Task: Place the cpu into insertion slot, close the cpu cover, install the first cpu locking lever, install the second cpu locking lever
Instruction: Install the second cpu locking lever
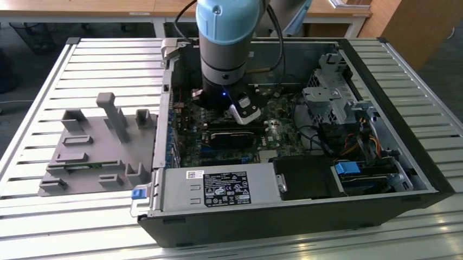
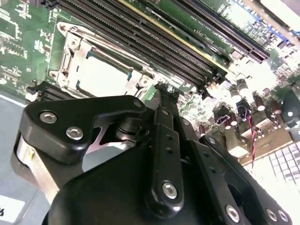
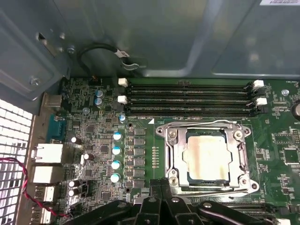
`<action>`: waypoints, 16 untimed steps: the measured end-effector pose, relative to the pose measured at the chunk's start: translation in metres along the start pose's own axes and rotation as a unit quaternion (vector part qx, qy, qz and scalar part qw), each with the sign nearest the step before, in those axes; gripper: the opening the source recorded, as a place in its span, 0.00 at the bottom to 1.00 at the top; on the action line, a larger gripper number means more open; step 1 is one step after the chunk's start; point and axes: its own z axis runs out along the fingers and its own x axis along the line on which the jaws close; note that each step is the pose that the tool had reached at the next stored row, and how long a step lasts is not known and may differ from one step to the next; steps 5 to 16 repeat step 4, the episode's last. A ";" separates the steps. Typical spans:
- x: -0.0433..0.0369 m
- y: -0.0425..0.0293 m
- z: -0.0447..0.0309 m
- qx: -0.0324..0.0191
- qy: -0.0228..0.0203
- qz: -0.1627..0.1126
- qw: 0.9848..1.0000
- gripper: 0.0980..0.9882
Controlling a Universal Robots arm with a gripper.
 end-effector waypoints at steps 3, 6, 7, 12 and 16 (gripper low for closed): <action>0.0000 0.0011 -0.0037 0.000 0.000 0.000 1.000 0.01; 0.0000 0.0013 -0.0044 0.000 0.000 0.000 1.000 0.01; 0.0000 0.0013 -0.0044 0.000 0.000 0.000 1.000 0.01; 0.0000 0.0013 -0.0044 0.000 0.000 0.000 1.000 0.01; 0.0000 0.0013 -0.0044 0.000 0.000 0.000 1.000 0.01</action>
